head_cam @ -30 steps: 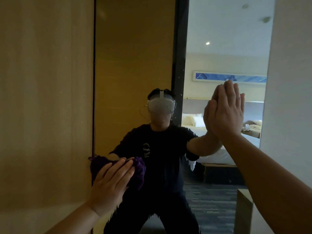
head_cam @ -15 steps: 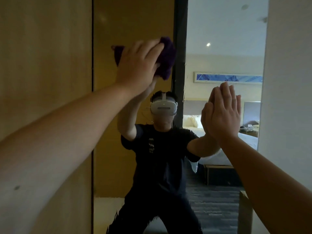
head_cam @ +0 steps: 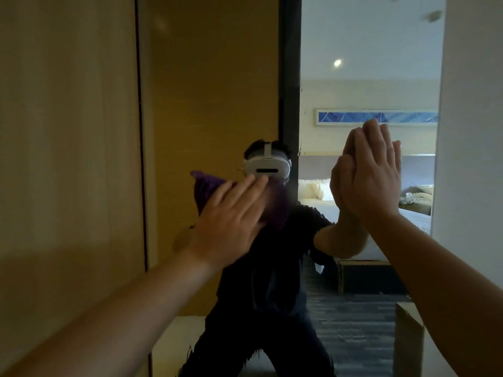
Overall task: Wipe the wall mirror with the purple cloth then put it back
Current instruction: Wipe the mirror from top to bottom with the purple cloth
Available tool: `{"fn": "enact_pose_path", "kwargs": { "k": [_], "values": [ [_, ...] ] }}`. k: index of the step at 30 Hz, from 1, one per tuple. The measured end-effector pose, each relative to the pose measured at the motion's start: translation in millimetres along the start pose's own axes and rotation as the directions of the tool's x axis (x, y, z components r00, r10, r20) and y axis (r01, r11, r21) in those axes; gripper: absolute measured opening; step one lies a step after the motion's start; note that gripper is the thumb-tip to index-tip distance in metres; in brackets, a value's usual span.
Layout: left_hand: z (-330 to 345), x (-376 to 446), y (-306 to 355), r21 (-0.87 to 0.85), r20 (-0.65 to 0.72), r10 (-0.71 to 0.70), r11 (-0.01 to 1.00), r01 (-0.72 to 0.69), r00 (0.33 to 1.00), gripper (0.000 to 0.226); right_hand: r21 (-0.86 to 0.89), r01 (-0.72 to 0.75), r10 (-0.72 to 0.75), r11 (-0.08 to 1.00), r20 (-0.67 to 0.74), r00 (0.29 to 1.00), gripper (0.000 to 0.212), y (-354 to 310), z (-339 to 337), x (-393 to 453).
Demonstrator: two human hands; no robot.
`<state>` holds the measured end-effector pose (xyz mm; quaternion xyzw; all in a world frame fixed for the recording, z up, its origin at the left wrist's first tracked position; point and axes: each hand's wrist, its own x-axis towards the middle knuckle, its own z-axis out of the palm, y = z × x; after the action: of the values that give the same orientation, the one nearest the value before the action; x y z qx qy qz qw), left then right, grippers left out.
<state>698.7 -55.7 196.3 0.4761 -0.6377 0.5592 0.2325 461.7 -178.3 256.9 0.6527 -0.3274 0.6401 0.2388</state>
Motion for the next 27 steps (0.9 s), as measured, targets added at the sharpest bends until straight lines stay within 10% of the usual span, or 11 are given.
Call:
{"fn": "enact_pose_path", "kwargs": {
  "k": [15, 27],
  "values": [
    [25, -126, 65, -0.082, 0.062, -0.042, 0.995, 0.047, 0.997, 0.05, -0.133, 0.042, -0.02, 0.99, 0.162, 0.987, 0.062, 50, -27, -32],
    [-41, 134, -3, -0.132, -0.306, -0.193, 0.978, 0.159, 0.932, 0.041, -0.17, 0.072, -0.041, 0.983, 0.183, 0.982, 0.056, 63, -17, -34]
  ]
}}
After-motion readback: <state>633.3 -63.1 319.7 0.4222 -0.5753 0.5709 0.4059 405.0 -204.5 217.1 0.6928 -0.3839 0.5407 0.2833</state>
